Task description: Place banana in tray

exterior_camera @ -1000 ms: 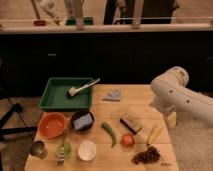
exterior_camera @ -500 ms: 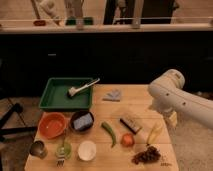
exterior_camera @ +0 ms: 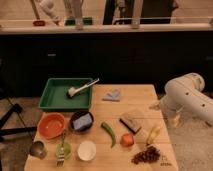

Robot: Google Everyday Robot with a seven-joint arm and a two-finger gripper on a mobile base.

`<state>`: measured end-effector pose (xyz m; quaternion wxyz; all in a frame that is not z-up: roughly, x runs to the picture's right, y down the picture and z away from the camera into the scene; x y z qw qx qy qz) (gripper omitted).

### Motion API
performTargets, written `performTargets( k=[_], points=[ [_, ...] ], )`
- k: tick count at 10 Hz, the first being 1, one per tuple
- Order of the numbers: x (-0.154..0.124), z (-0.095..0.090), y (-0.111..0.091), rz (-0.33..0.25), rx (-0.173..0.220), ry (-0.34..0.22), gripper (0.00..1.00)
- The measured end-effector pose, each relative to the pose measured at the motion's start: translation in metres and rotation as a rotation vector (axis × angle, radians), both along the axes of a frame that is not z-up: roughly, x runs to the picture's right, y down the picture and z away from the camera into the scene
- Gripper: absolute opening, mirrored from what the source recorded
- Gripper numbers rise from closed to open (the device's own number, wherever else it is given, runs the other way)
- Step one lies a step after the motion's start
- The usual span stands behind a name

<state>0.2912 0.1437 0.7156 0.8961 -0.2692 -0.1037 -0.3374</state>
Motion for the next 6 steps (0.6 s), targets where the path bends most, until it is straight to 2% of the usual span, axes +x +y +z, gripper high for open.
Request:
performTargets(
  k=[1,5,6],
  points=[
    [0.0,0.006,0.005,-0.003,-0.011,-0.002,0.8],
    [0.002,0.034,0.032,-0.115,-0.085,0.075,0.8],
    [0.005,0.039,0.036,-0.114,-0.093,0.091,0.8]
  ],
)
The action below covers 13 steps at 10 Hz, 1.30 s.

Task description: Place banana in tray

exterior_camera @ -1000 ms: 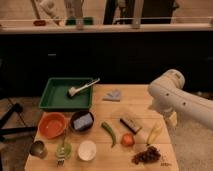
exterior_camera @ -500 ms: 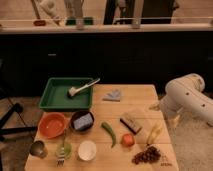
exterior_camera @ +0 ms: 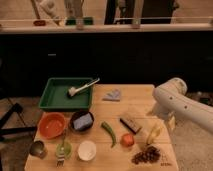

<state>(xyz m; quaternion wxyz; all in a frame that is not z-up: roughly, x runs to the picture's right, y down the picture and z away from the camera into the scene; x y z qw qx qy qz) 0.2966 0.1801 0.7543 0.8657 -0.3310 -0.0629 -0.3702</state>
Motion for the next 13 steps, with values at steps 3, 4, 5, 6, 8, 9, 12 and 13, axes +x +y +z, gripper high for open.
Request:
performTargets(
  k=[3,4,5,6,8,9,12,13],
  points=[
    [0.01,0.013,0.009,0.049,-0.009,0.005,0.8],
    [0.013,0.017,0.013,0.067,-0.015,0.003,0.8],
    [0.014,0.022,0.017,0.084,-0.023,-0.003,0.8],
    [0.013,0.028,0.021,0.097,-0.037,-0.014,0.8],
    [0.013,0.036,0.03,0.117,-0.059,-0.031,0.8],
    [0.014,0.04,0.034,0.125,-0.07,-0.041,0.8],
    [0.016,0.048,0.045,0.14,-0.099,-0.063,0.8],
    [0.016,0.051,0.049,0.143,-0.112,-0.067,0.8]
  ],
)
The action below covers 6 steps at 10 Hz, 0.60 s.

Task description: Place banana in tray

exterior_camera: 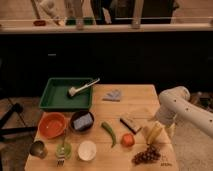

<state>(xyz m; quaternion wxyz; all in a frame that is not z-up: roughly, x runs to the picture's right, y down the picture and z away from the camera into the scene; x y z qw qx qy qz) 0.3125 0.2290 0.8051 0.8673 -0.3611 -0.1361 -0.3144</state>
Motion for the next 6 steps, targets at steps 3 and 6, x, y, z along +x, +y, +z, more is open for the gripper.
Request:
performTargets(
  k=[3,6],
  points=[
    [-0.011,0.01,0.002,-0.008,-0.025,-0.017,0.8],
    [-0.017,0.018,0.005,-0.008,-0.053,-0.03,0.8]
  ],
)
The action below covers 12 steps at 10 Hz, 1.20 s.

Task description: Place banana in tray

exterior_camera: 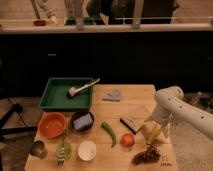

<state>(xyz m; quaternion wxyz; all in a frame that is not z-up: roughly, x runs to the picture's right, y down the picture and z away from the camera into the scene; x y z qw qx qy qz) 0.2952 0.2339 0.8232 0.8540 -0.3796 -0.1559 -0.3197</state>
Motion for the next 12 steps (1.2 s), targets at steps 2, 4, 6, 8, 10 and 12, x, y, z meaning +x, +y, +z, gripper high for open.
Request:
performTargets(
  k=[2,4,6,8,10,12],
  points=[
    [-0.001,0.003,0.002,0.008,-0.012,-0.004,0.8],
    [0.0,0.005,0.003,0.018,-0.02,-0.006,0.75],
    [0.0,0.005,0.003,0.026,-0.019,-0.008,0.58],
    [0.003,0.004,0.002,0.041,-0.011,-0.013,0.35],
    [0.008,-0.007,-0.011,0.064,0.028,-0.022,0.16],
    [0.014,-0.018,-0.019,0.078,0.063,-0.027,0.01]
  ],
)
